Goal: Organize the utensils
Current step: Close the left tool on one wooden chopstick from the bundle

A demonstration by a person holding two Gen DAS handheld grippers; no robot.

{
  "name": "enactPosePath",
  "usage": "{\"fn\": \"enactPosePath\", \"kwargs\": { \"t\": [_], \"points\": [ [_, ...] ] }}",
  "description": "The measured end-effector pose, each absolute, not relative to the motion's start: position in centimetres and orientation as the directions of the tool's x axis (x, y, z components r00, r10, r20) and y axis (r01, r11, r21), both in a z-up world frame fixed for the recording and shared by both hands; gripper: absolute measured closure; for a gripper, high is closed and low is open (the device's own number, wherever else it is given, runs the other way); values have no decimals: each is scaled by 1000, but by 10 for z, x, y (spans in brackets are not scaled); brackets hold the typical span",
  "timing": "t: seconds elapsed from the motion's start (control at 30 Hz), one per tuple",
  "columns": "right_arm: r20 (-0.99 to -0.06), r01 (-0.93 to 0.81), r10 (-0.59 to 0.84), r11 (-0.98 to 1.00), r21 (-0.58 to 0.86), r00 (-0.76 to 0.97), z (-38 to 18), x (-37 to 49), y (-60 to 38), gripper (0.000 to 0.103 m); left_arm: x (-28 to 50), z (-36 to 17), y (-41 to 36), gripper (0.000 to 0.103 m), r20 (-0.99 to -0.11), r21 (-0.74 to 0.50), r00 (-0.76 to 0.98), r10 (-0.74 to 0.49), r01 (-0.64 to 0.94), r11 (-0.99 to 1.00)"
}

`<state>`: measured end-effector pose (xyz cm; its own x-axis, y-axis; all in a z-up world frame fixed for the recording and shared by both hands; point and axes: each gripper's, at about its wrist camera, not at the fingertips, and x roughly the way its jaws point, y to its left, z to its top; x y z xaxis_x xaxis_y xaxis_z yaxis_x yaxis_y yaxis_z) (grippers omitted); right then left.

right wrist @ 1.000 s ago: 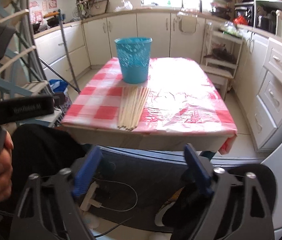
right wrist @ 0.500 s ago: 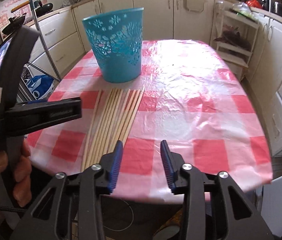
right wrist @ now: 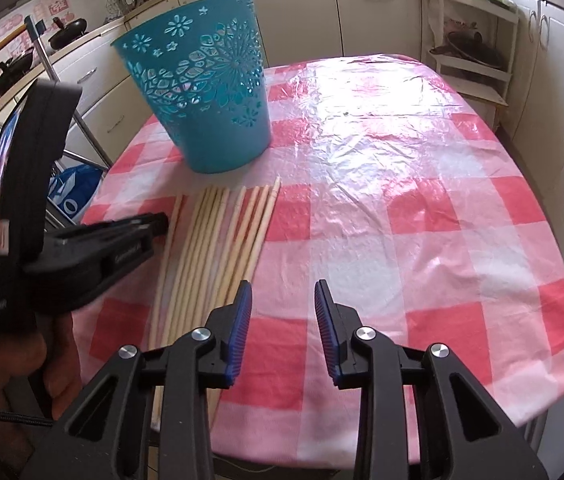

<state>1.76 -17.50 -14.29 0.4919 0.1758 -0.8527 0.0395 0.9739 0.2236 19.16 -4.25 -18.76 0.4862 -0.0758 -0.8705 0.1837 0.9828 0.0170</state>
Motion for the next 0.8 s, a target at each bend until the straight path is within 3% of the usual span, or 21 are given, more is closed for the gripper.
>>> {"fn": "enactPosePath", "kwargs": {
  "t": [0.13,0.27,0.63,0.7,0.8],
  "points": [
    [-848,41,177,973,227,500,-145,32,-175,73,192,-187,-44,103,-871,-22,472,-135,236,971],
    [-849,40,178,973,228,498,-148,44,-175,82,200,-189,-35,103,-872,-112,436,-224,269,957],
    [-846,30,194,970,240,497,-153,61,-171,83,202,-186,-28,102,-866,-149,418,-276,312,938],
    [-848,32,192,970,239,494,-154,62,-170,83,200,-183,-32,99,-858,-153,425,-289,325,933],
    [-849,34,189,971,236,494,-154,62,-170,83,198,-181,-40,85,-854,-133,441,-276,328,935]
  ]
}}
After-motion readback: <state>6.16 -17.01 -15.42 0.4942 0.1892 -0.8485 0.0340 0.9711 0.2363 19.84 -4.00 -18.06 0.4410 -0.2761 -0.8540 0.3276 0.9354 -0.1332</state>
